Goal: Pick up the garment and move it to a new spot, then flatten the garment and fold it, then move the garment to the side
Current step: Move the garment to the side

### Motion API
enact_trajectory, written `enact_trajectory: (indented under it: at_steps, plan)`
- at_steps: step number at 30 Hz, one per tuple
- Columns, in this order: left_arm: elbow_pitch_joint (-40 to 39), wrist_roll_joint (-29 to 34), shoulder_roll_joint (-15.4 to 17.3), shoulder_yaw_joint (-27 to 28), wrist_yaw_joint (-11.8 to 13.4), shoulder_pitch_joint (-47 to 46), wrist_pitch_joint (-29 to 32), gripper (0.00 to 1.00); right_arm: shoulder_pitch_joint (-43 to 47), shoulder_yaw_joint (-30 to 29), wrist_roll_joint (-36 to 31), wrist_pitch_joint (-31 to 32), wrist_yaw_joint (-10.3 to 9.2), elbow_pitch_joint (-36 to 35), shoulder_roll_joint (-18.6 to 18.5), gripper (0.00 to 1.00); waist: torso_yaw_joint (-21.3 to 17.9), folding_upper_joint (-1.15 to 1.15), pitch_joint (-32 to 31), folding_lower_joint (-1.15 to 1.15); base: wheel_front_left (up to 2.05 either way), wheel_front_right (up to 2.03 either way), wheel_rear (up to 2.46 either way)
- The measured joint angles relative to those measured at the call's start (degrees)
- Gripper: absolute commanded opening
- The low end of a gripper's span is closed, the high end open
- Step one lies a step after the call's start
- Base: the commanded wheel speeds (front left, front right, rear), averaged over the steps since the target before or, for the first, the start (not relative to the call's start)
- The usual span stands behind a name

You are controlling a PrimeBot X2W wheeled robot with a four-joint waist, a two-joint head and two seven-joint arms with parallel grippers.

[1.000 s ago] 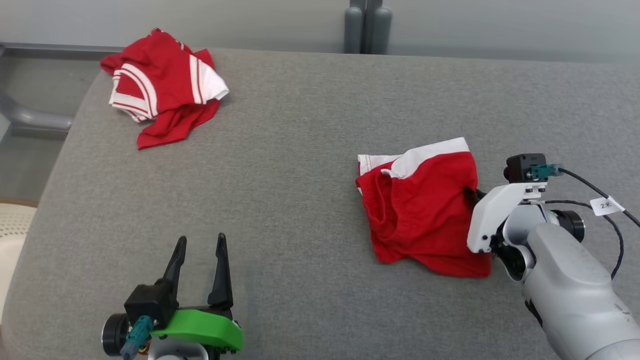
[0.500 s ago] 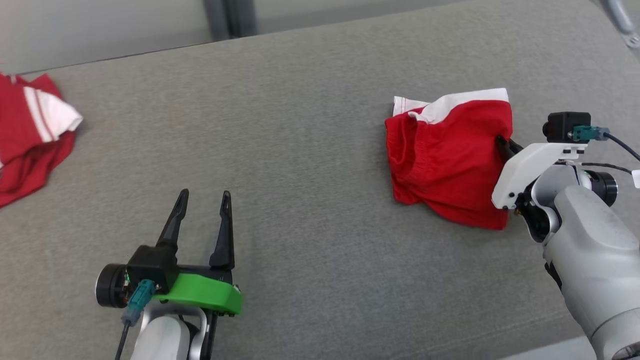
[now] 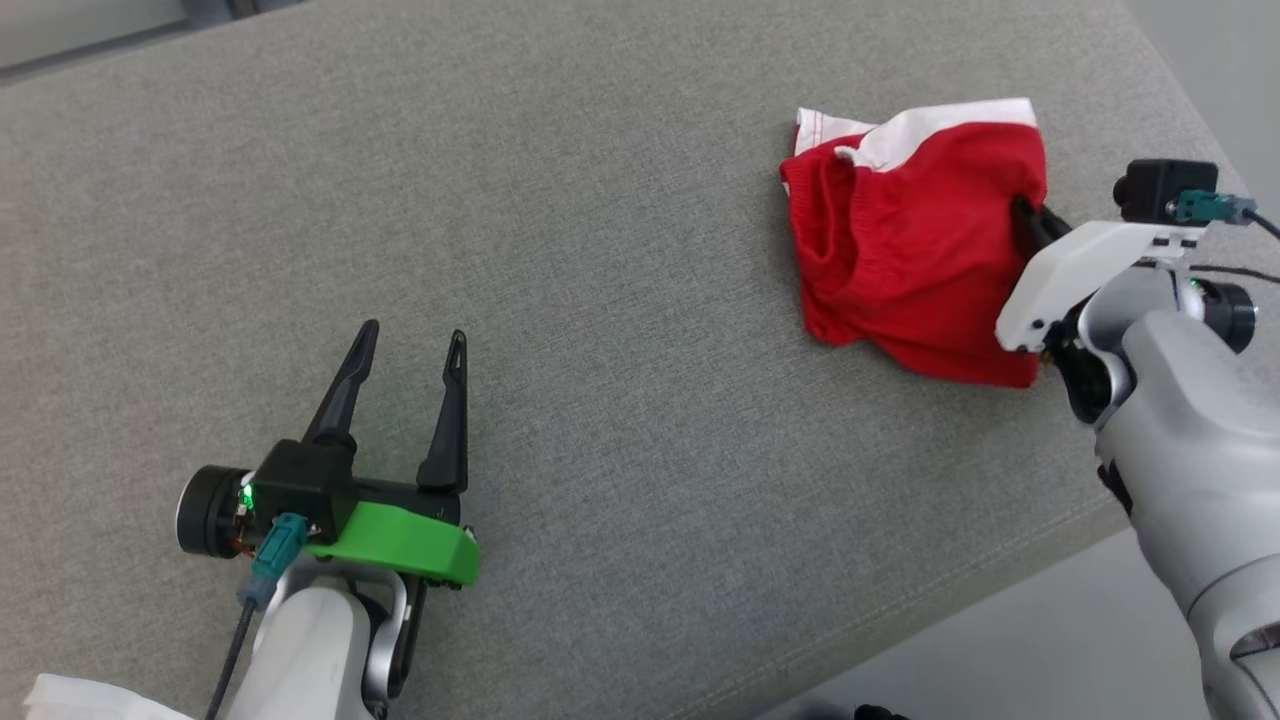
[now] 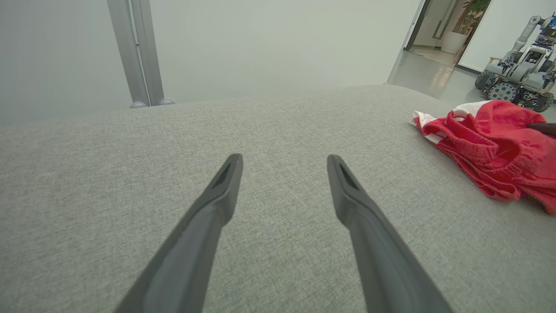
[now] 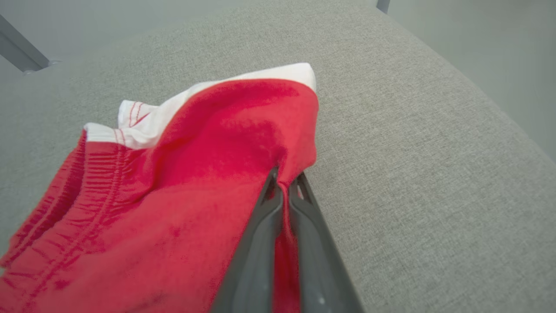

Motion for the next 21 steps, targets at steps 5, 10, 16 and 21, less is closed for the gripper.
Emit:
enact_trajectory:
  at_steps: [5,10,16,21]
  plan:
    - [-2.0,0.3,0.6,0.08,0.35,-1.22,0.49,1.0,-5.66,-0.78,-2.65,-1.62,0.0,4.03,-2.46,0.0,1.1,0.0,3.06,0.0,0.0,0.0,0.0]
    - [-4.54,0.56,1.32,-0.15,0.58,-1.82,1.2,1.0,-11.83,-2.26,-6.59,-3.86,-0.01,9.26,-6.68,0.0,4.01,0.0,5.11,0.0,0.0,0.0,0.0]
    - [-7.58,0.96,1.89,-0.82,0.83,-2.09,2.08,1.0,-17.02,-5.5,-10.7,-5.02,0.0,13.27,-12.03,0.0,7.54,0.0,7.85,0.0,0.0,0.0,0.0]
    - [-9.85,1.22,2.05,-1.7,0.82,-2.42,3.0,1.0,-18.82,-9.89,-13.68,-5.06,0.0,14.39,-15.94,0.0,10.14,0.0,10.14,0.0,0.0,0.0,0.0]
